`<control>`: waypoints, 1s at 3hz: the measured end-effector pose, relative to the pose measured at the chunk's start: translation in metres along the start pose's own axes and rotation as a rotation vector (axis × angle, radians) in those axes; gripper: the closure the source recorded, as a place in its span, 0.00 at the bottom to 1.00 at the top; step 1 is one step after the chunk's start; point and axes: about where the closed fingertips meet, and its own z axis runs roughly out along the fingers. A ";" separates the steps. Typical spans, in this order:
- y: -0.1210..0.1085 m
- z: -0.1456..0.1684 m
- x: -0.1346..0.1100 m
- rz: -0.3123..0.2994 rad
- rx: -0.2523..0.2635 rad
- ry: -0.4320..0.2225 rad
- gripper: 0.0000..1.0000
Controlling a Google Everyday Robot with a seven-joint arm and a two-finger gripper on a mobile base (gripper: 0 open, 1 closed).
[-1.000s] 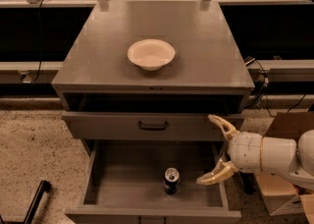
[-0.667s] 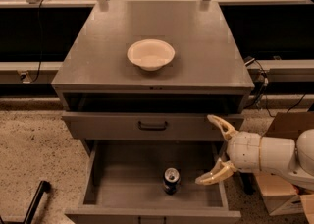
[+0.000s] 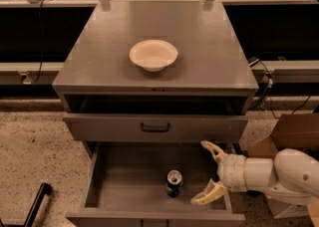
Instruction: Pick pepsi can from middle drawer and place on counter
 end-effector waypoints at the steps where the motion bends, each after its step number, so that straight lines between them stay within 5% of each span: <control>1: 0.010 0.024 0.040 0.073 0.014 0.017 0.00; 3: -0.001 0.082 0.077 0.097 0.005 -0.010 0.00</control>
Offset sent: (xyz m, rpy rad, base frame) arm 0.0244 0.0204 -0.1175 0.0502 0.0909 -0.1043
